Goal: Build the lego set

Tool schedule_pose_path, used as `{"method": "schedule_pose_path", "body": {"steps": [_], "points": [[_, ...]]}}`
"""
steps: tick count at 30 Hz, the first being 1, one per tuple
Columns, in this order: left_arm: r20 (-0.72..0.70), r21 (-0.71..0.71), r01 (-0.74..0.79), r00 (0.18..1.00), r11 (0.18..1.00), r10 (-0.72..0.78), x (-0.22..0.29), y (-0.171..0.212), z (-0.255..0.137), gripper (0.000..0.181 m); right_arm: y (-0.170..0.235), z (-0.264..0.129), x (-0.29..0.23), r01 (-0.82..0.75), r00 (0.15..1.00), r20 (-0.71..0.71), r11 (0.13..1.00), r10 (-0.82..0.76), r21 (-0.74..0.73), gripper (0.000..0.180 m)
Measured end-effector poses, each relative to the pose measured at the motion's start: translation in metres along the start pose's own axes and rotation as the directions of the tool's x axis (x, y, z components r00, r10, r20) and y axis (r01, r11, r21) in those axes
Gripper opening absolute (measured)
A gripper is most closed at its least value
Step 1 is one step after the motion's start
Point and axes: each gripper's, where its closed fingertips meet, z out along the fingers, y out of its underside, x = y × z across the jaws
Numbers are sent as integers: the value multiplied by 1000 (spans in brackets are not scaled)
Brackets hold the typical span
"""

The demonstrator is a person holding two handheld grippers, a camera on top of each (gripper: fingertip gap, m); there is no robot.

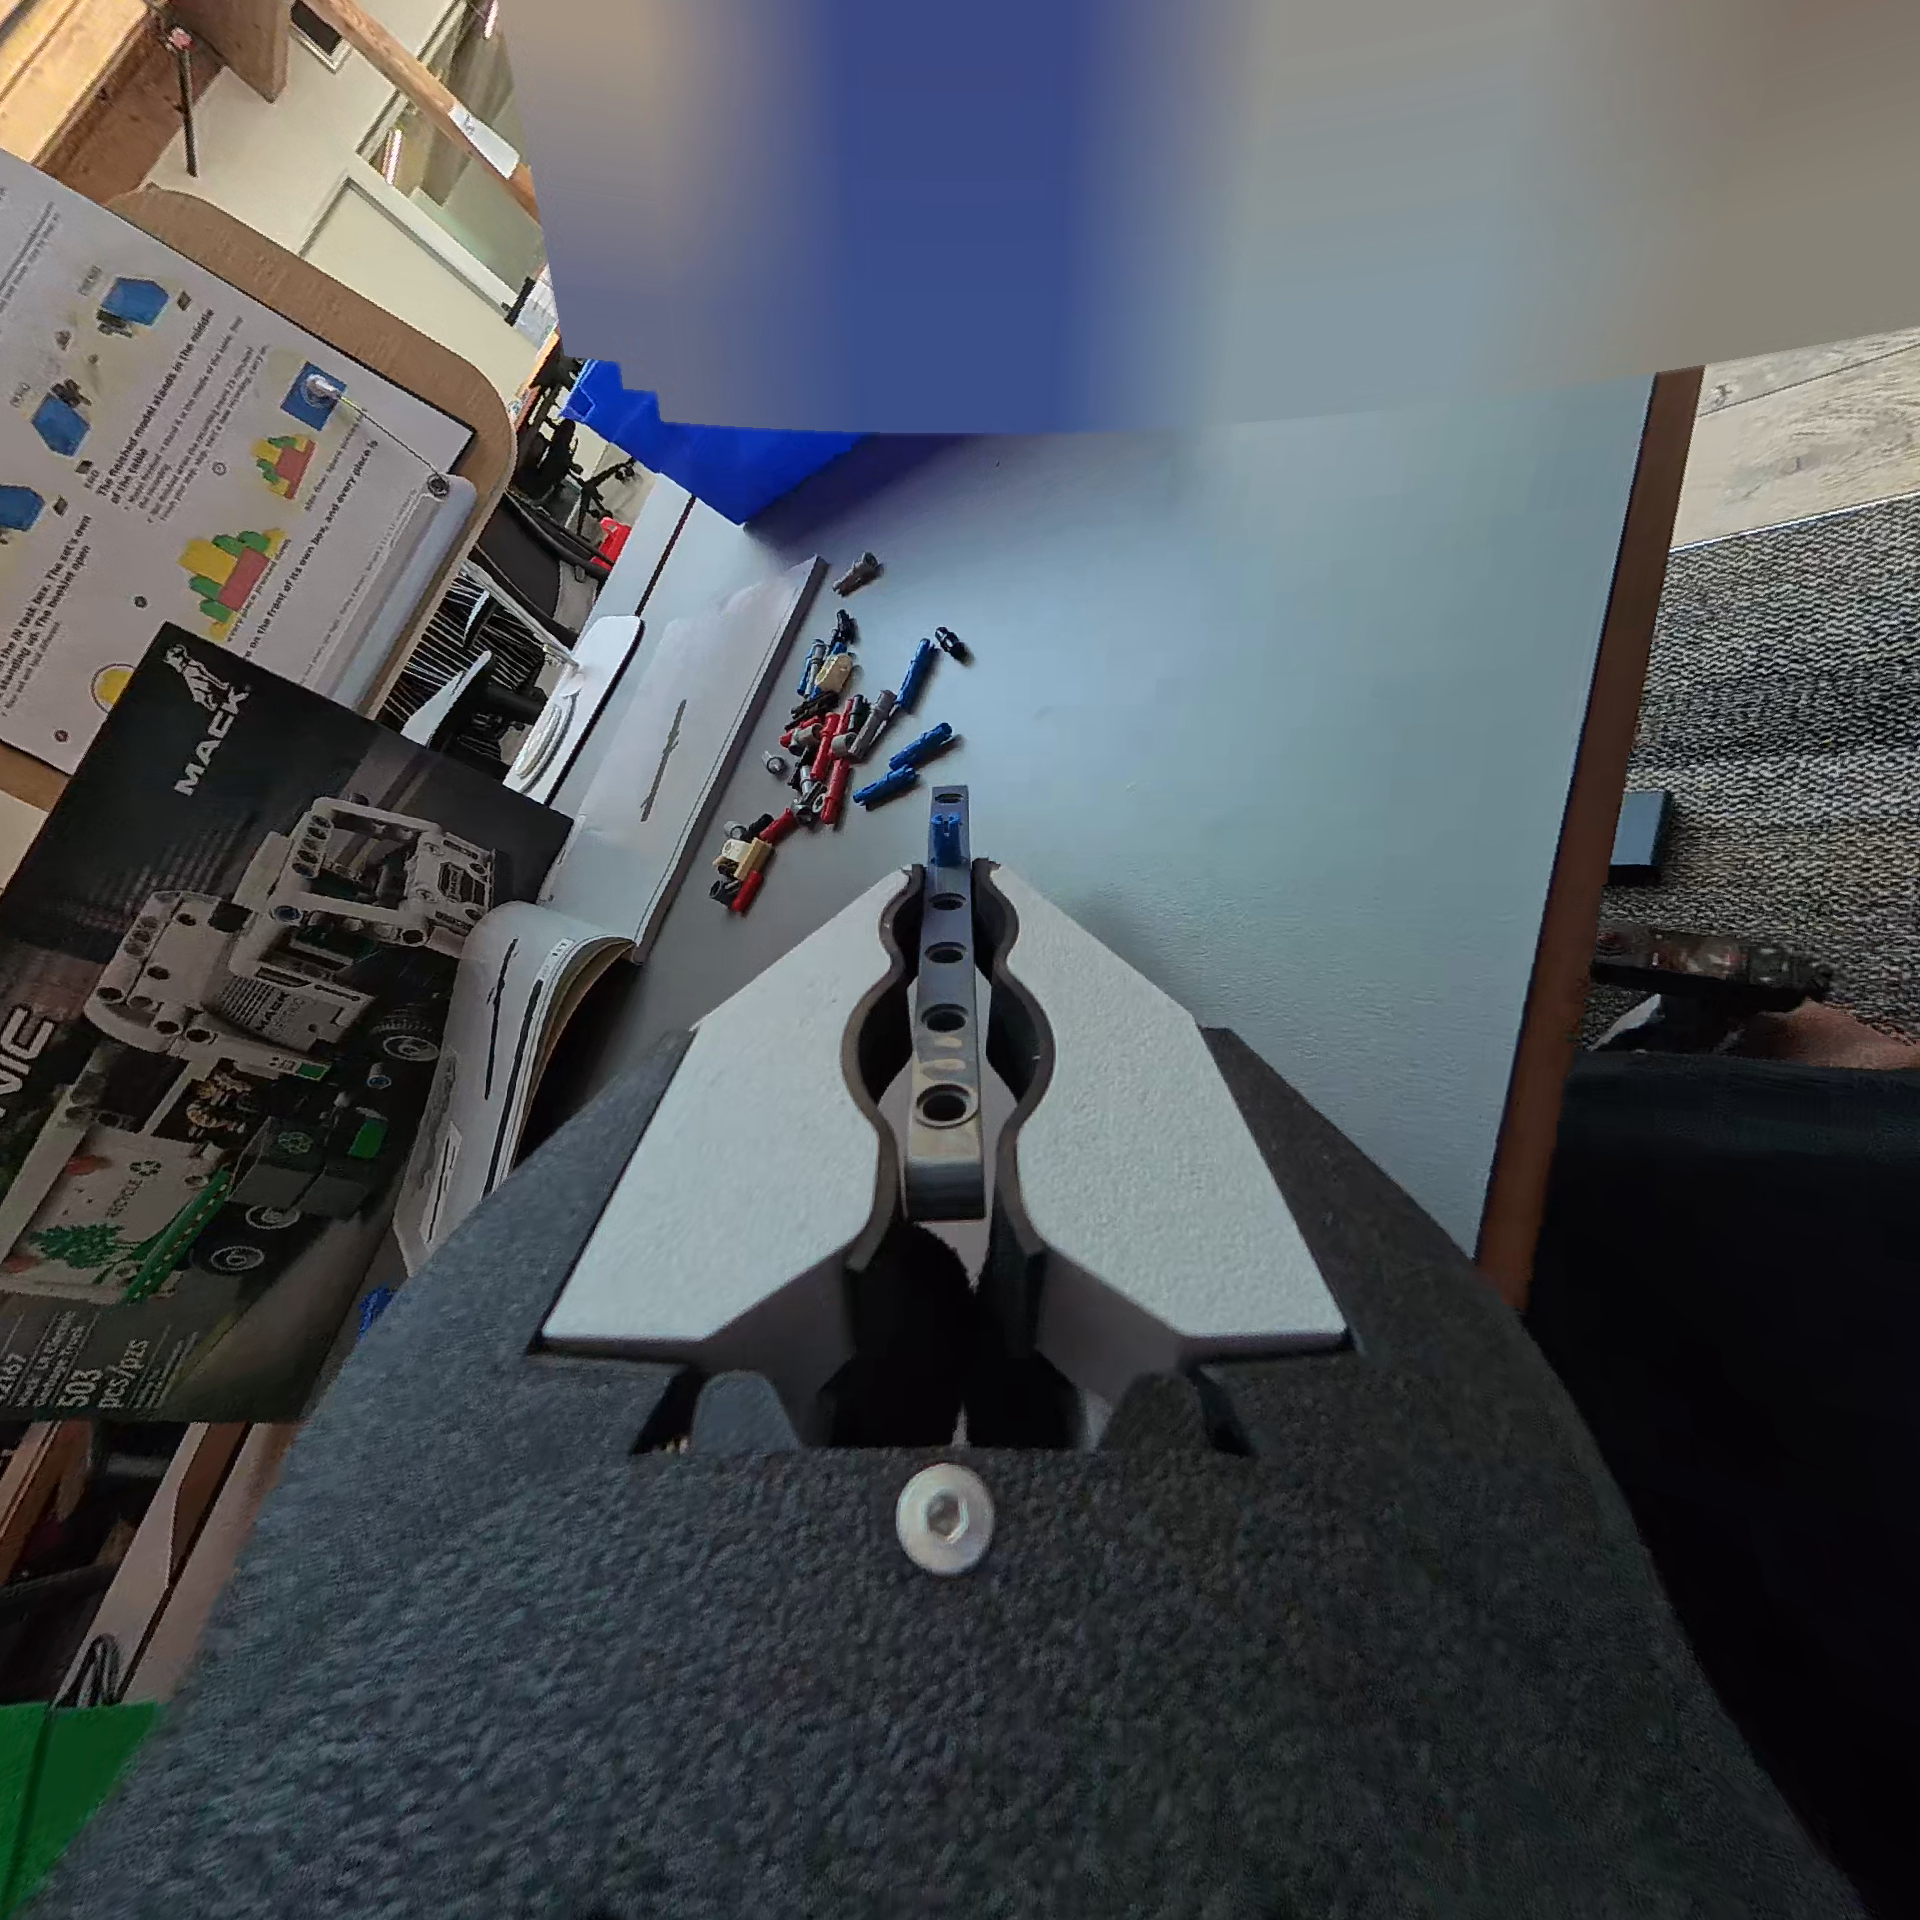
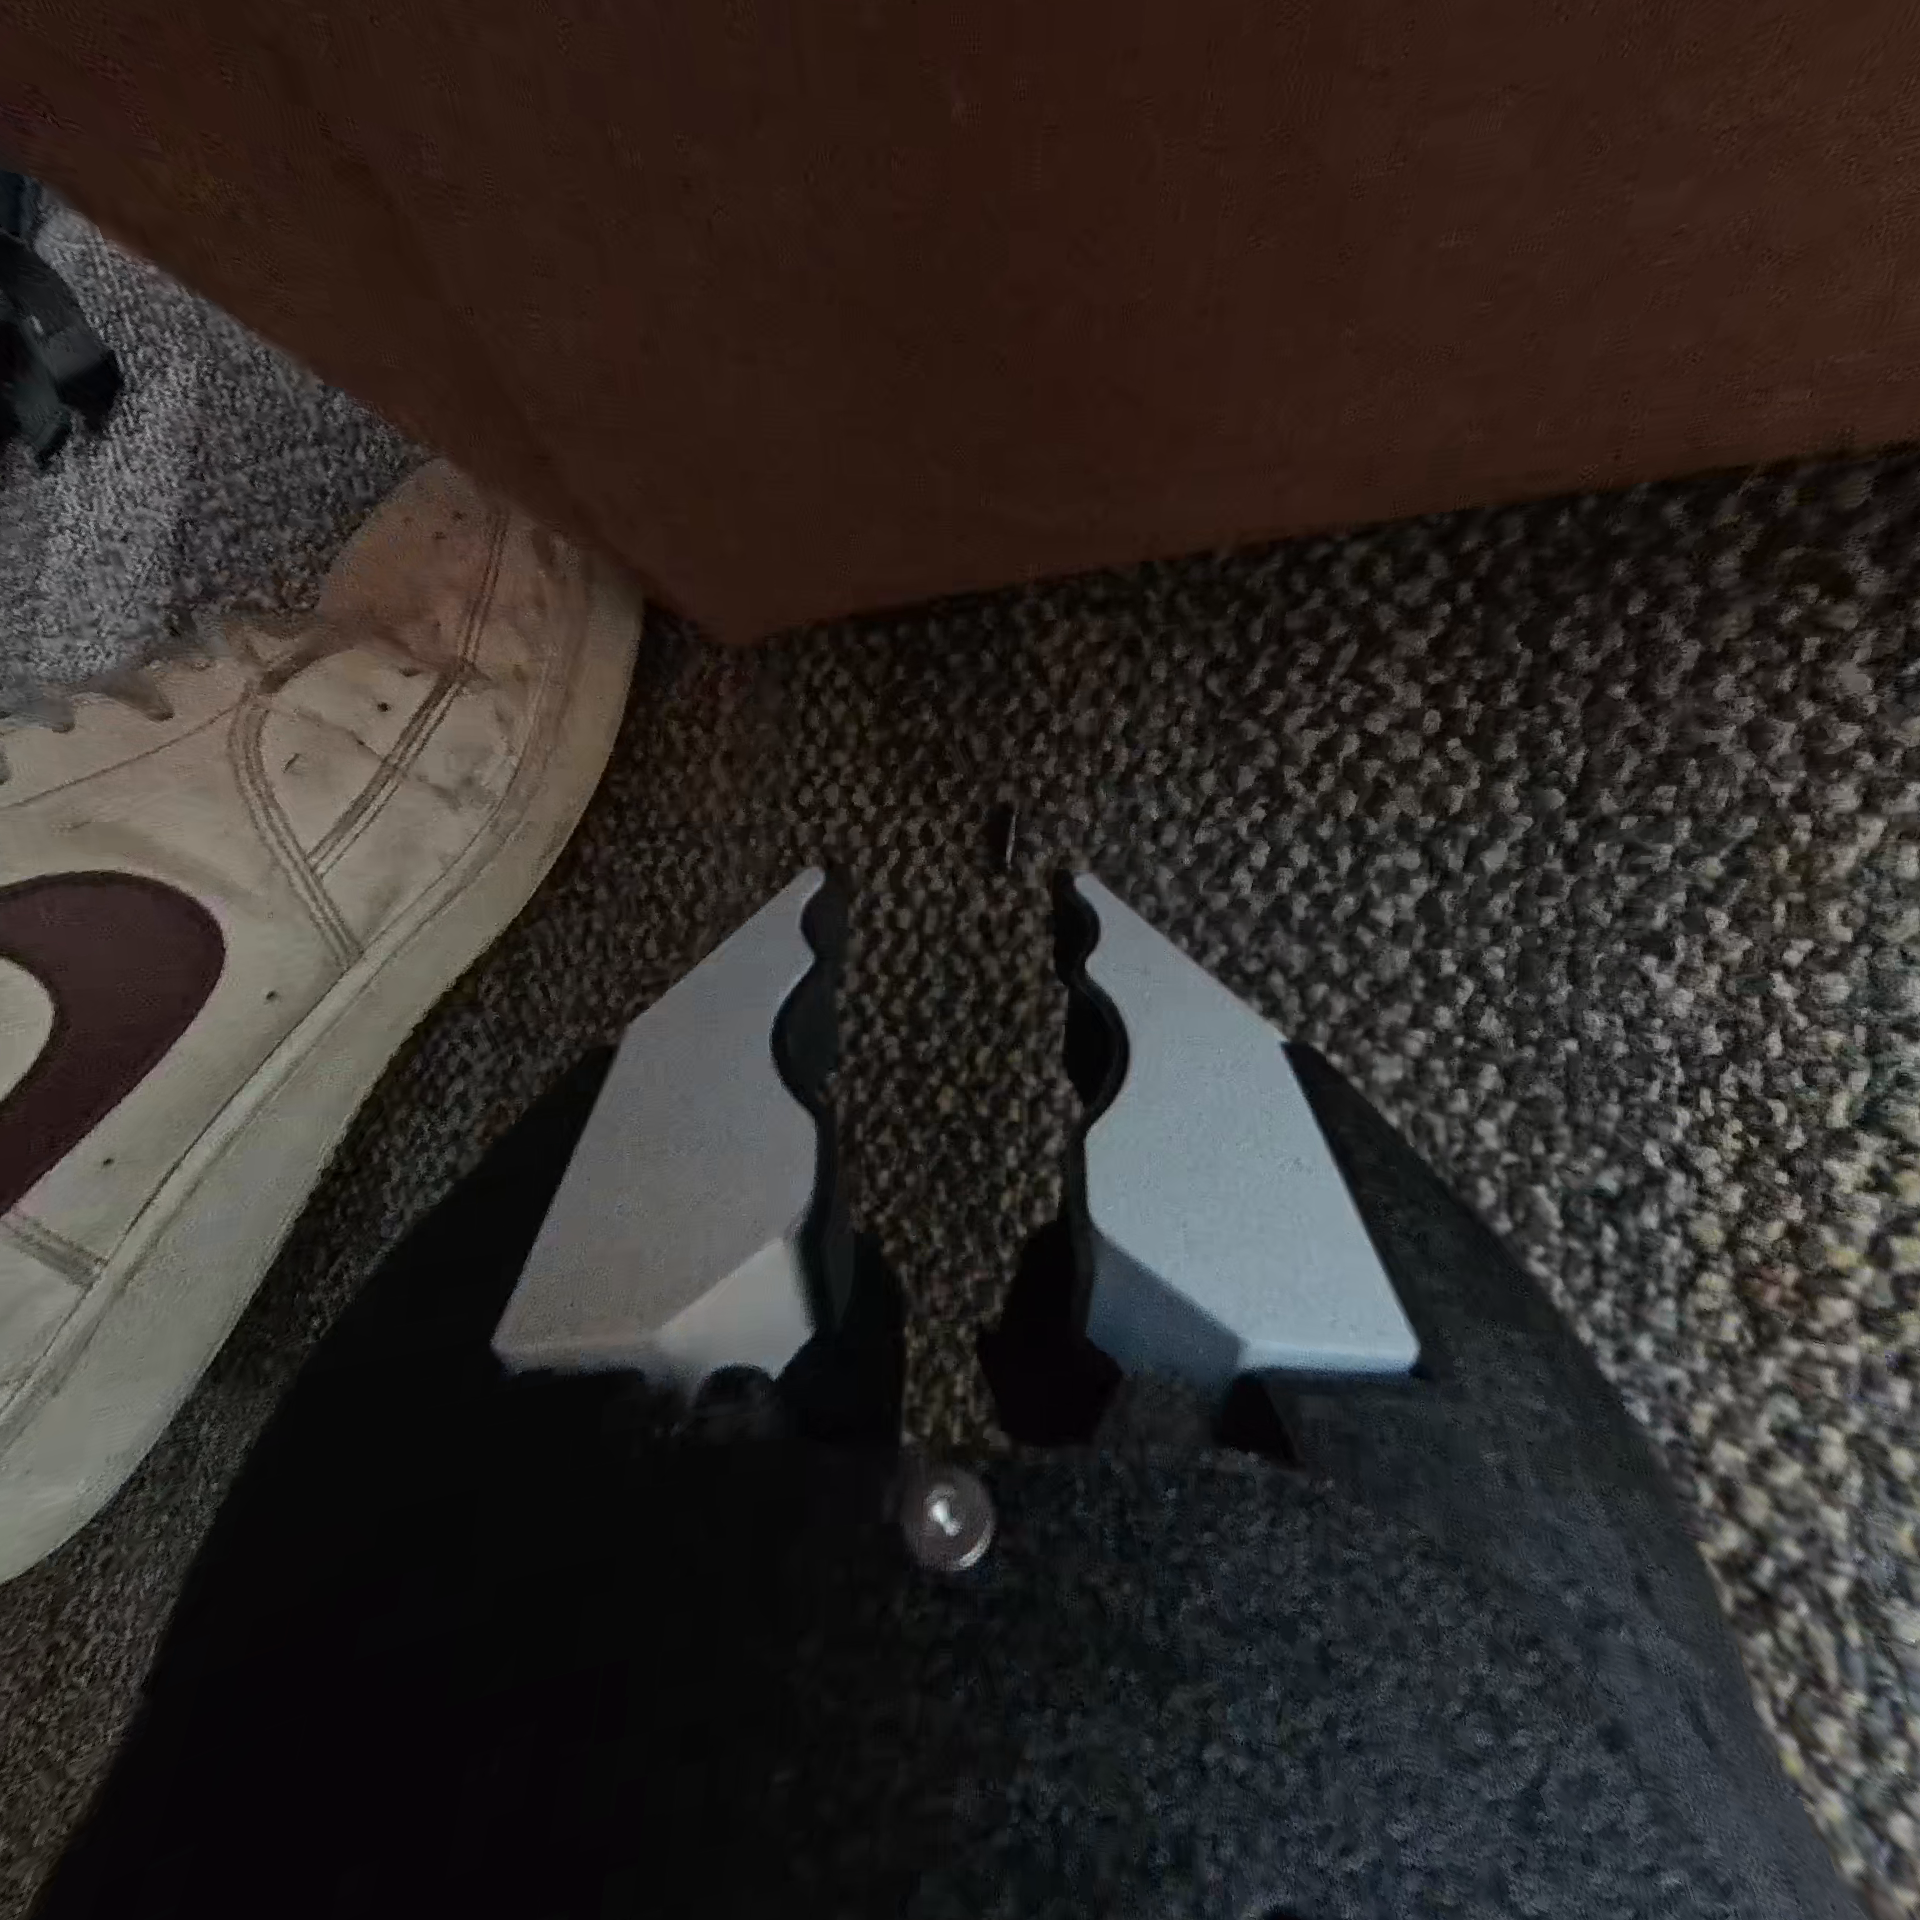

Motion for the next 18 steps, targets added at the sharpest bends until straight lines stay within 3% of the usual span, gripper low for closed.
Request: {"method": "schedule_pose_path", "body": {"steps": [3,7,18], "points": [[2,-17,4,1000,1000,-4,-1,2,2,7,-11,12,6,15,999,-43,1000,-14,18,25],[3,-25,0,1000,1000,0,-1,4,2,7,14,25,8,61,994,-86,995,-68,-85,25],[7,-42,-5,1000,999,6,-1,6,4,7,11,31,15,59,985,-163,998,-64,-35,6]]}}
